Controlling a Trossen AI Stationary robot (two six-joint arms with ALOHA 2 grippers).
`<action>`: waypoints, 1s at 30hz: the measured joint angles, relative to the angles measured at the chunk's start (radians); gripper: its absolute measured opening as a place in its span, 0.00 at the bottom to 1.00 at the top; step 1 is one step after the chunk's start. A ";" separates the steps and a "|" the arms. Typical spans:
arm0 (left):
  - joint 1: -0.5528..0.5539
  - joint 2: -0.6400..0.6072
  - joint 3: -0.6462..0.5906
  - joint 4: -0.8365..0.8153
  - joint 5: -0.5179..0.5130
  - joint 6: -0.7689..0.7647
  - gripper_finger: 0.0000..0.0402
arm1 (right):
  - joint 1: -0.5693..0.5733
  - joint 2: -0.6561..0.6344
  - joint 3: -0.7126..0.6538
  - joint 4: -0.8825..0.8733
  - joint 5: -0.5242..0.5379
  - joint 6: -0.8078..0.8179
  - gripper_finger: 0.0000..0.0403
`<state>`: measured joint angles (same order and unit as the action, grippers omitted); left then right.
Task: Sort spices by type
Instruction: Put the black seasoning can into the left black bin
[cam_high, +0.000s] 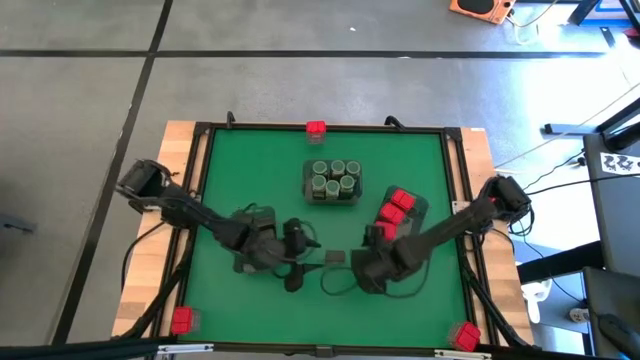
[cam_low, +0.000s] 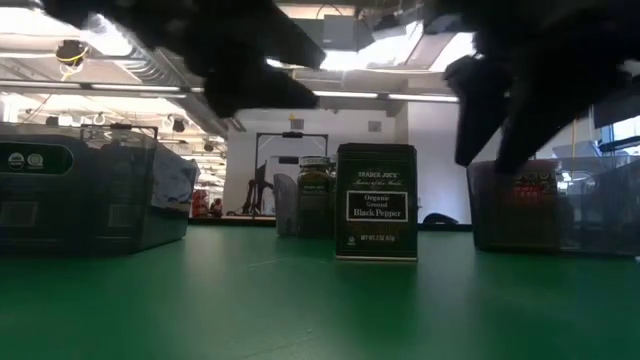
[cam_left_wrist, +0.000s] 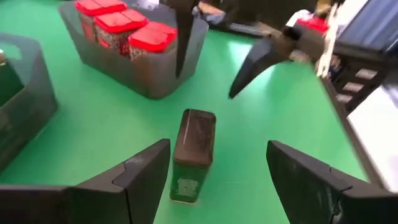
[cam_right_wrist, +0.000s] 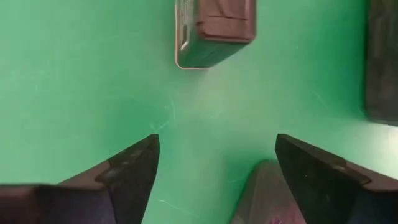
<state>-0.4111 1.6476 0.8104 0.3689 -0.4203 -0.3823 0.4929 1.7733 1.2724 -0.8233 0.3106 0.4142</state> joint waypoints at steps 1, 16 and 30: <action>0.010 0.023 0.034 -0.025 0.013 0.014 0.66 | 0.018 0.000 -0.003 -0.001 0.025 0.015 0.79; 0.081 0.252 0.270 -0.227 0.056 0.063 0.66 | 0.158 0.002 -0.194 0.083 0.100 0.270 0.80; 0.085 0.260 0.259 -0.234 0.064 0.097 0.41 | 0.162 0.004 -0.222 0.177 0.132 0.285 0.80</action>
<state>-0.3260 1.9076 1.0695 0.1353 -0.3563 -0.2858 0.6548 1.7775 1.0508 -0.6460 0.4426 0.6991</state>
